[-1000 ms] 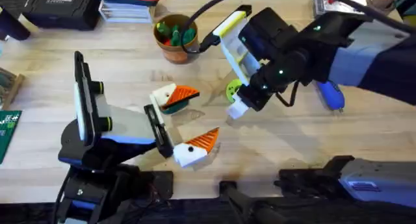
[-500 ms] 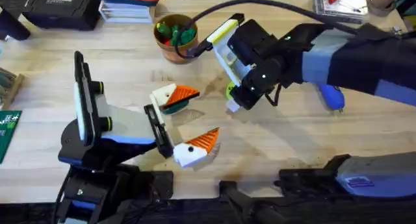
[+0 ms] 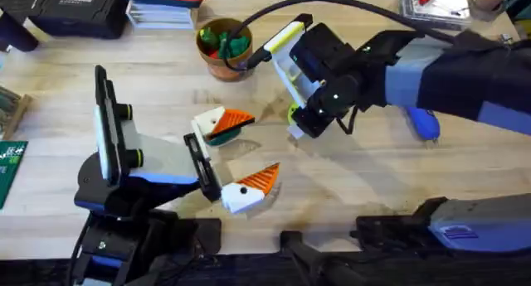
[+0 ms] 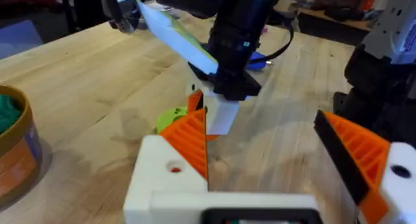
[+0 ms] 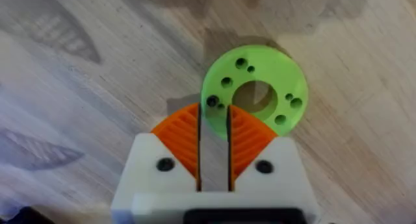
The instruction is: Pick up the gripper from the table and insert it into the empty holder that is missing its gripper. Then pick up a screw, insert it into the mounting hole, and use the screwdriver to tighten it. Finally, clean up the table by picking up the vegetable and placing it into the bucket.
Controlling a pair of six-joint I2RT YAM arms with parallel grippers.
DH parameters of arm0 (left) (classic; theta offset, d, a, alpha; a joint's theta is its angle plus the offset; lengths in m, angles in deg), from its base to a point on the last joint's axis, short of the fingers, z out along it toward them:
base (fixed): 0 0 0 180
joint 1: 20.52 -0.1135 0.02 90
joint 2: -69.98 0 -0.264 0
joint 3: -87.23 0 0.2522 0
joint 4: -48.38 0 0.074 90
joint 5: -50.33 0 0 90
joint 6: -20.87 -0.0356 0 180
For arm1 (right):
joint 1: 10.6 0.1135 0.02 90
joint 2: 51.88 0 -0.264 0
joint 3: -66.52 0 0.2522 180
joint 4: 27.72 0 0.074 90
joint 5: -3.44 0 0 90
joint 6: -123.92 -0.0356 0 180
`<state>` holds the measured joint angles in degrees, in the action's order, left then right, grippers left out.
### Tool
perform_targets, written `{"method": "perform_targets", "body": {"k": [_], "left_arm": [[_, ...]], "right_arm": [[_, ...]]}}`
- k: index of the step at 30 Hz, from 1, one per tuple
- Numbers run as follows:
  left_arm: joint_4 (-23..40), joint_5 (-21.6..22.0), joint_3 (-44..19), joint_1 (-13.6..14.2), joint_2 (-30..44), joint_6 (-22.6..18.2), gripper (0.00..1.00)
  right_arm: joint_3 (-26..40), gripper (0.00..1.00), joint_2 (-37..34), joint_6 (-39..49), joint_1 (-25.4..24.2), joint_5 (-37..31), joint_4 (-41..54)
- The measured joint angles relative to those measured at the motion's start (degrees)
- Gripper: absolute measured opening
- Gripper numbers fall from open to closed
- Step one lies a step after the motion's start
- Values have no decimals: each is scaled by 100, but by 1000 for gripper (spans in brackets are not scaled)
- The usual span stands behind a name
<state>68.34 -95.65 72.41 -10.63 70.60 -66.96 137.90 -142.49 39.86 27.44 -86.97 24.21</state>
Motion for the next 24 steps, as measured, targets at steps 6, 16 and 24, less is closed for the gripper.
{"method": "perform_targets", "body": {"k": [6,16,24], "left_arm": [[0,0,0,0,0,0,985],[0,0,0,0,0,0,985],[0,0,0,0,0,0,985]], "right_arm": [[-2,245,0,-4,0,2,-34],[4,294,0,-2,4,2,-42],[7,279,0,-17,76,34,-62]]}}
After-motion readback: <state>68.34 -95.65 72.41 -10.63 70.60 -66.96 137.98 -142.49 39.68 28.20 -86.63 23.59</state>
